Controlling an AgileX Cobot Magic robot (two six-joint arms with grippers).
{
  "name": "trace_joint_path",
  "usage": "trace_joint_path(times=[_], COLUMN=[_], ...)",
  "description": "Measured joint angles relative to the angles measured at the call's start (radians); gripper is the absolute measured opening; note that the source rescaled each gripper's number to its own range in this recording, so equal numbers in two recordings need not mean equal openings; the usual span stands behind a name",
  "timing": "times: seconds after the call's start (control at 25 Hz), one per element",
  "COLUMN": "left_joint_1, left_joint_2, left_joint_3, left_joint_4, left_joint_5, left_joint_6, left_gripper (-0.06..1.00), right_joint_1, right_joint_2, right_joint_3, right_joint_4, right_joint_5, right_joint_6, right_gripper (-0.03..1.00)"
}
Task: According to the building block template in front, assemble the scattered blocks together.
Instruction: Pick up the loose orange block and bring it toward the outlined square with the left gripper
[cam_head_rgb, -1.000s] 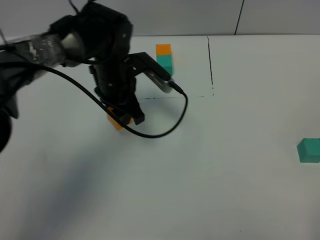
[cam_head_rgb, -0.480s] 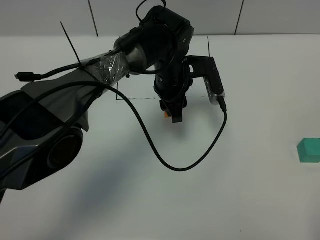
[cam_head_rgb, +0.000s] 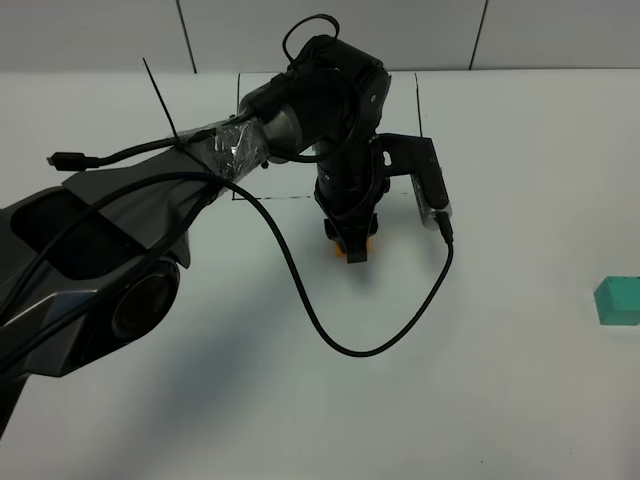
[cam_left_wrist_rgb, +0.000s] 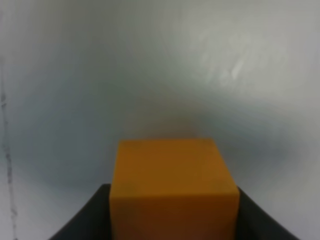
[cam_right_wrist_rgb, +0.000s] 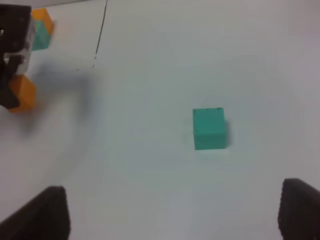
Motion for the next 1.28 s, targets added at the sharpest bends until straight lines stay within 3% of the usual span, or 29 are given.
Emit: trace_joint_path(times=[0.4,0.64,1.0,1.12,1.28], left_joint_1=[0.000,0.000,0.000,0.000,0.000], left_joint_2=[0.015,0.015,0.015,0.015,0.015], left_joint_3=[0.000,0.000,0.000,0.000,0.000], left_joint_4=[0.000,-0.001,-0.002,-0.001,-0.002], left_joint_5=[0.000,0.000,0.000,0.000,0.000], left_joint_6=[0.003,0.073,0.101,0.103,0.103], left_gripper=[0.00,0.00,0.02,0.19,0.56], right_joint_1=[0.000,0.000,0.000,0.000,0.000], right_joint_2=[0.000,0.000,0.000,0.000,0.000], right_joint_3=[0.000,0.000,0.000,0.000,0.000], right_joint_4=[0.000,0.000,0.000,0.000,0.000], right_joint_5=[0.000,0.000,0.000,0.000,0.000], right_joint_6=[0.000,0.000,0.000,0.000,0.000], right_gripper=[0.75,0.75,0.75,0.75,0.75])
